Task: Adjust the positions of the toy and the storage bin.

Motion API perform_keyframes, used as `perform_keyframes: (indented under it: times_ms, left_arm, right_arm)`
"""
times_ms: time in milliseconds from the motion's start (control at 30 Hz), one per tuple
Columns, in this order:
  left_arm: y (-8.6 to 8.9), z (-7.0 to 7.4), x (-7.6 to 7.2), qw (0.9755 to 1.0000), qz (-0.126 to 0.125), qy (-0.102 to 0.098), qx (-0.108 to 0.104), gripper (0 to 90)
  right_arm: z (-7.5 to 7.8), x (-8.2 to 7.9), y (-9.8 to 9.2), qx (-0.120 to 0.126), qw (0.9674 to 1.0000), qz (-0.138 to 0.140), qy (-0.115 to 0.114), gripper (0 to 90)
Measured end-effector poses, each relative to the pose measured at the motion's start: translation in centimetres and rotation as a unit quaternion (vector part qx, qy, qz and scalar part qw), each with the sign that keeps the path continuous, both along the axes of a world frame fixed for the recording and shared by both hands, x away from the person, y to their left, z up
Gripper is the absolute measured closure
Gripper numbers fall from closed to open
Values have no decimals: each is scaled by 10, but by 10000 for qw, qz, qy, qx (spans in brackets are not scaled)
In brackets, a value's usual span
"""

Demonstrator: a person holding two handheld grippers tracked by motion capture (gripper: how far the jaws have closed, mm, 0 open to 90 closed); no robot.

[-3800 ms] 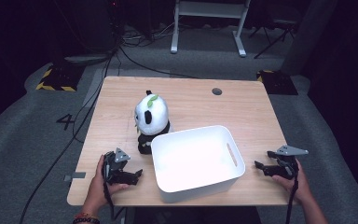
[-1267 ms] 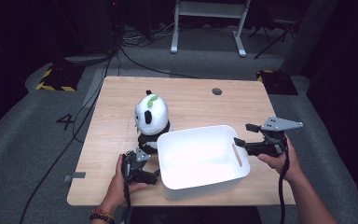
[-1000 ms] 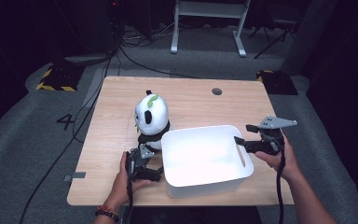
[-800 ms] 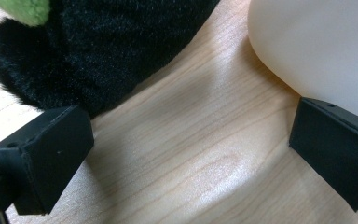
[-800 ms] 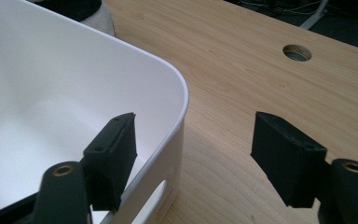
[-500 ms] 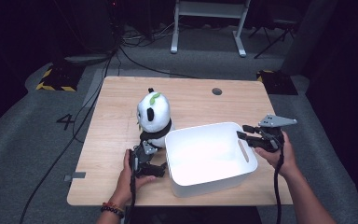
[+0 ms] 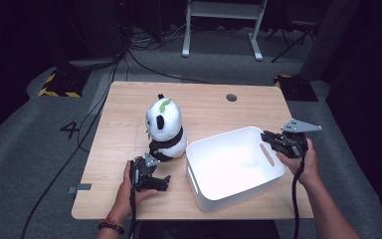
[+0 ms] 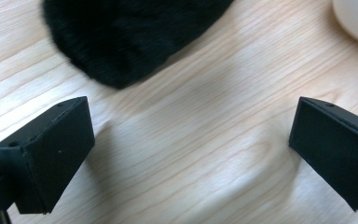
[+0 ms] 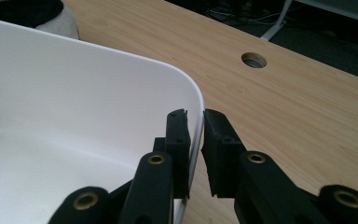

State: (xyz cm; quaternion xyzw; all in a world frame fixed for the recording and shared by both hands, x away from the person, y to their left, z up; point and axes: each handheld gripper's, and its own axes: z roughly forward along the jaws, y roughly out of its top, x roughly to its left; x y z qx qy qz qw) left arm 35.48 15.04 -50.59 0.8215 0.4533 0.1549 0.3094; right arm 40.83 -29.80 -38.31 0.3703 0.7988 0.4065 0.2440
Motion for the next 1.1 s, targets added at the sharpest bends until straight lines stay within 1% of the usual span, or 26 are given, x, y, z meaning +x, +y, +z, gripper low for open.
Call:
perform_keyframes:
  times_ms: [33, 67, 100, 133, 167, 233, 400, 433, 500, 533, 567, 600, 633, 733, 767, 833, 867, 900, 933, 967, 1000, 1033, 1067, 1100]
  left_arm:
    - [3, 1, 0, 10000, 30, 6, 36, 1]
    - [5, 0, 0, 10000, 35, -5, 41, 1]
    - [6, 0, 1, 10000, 33, -4, 11, 1]
    - [6, 0, 1, 10000, 33, -4, 11, 1]
    - [6, 0, 0, 10000, 30, 9, -16, 1]
    - [7, 0, 1, 10000, 3, 19, -16, 1]
    - [11, 0, 1, 10000, -45, -8, 20, 1]
    - [13, 0, 1, 10000, -16, 32, -6, 1]
    - [17, 0, 1, 10000, -10, -3, 8, 1]
    - [19, 0, 1, 10000, -21, 13, 20, 1]
    - [22, 0, 1, 10000, -11, 19, -22, 1]
    - [22, 0, 1, 10000, -11, 19, -22, 1]
    - [26, 0, 1, 10000, 60, -2, 11, 0]
    - [27, 0, 2, 10000, 15, 38, 4, 0]
    - [27, 0, 3, 10000, -37, 17, 16, 0]
    - [27, 0, 3, 10000, -80, -5, 21, 2]
    - [27, 0, 3, 10000, -67, -40, 34, 7]
    - [27, 0, 3, 9999, -130, -15, 16, 14]
    - [27, 0, 3, 9999, -130, -15, 16, 25]
    - [27, 0, 3, 9999, -147, -54, 3, 30]
    - [27, 0, 3, 9999, -155, -64, -4, 36]
    - [27, 1, 3, 9999, -149, -79, 16, 42]
    - [27, 1, 3, 9999, -149, -55, -15, 44]
    - [27, 1, 3, 9998, -176, -12, -26, 48]
  right_arm:
    - [0, 1, -1, 36, 10000, -20, -10, 810]
    - [0, 2, -3, 8, 9999, -114, -40, 813]
    - [0, 3, -4, 5, 9998, -171, -40, 814]
    - [0, 3, -4, 5, 9998, -171, -40, 814]
    - [0, 5, -6, -22, 9995, -290, -78, 815]
    - [0, 8, -8, -42, 9991, -401, -107, 816]
    - [0, 14, -12, -21, 9985, -528, -112, 817]
    - [0, 15, -13, 2, 9985, -545, -105, 817]
    - [0, 17, -14, -9, 9981, -599, -120, 820]
    - [0, 18, -14, 2, 9978, -647, -138, 821]
    - [0, 19, -15, -11, 9977, -670, -141, 822]
    - [0, 19, -16, 1, 9972, -730, -158, 820]
    - [-1, 20, -18, 10, 9968, -776, -164, 815]
    - [-1, 19, -19, 38, 9970, -757, -173, 797]
    - [-1, 18, -19, 58, 9968, -773, -189, 773]
    - [-1, 15, -20, 20, 9969, -767, -178, 666]
    - [0, 14, -21, 40, 9966, -804, -154, 639]
    - [0, 13, -23, 94, 9969, -768, -150, 637]
    - [0, 13, -23, 94, 9969, -768, -150, 637]
    - [1, 10, -25, 94, 9980, -616, -109, 589]
    - [2, 9, -25, 61, 9980, -608, -141, 543]
    - [4, 7, -26, 96, 9982, -568, -151, 494]
    - [6, 5, -27, 207, 9985, -502, -106, 477]
    - [8, 2, -29, 263, 9986, -443, -120, 444]
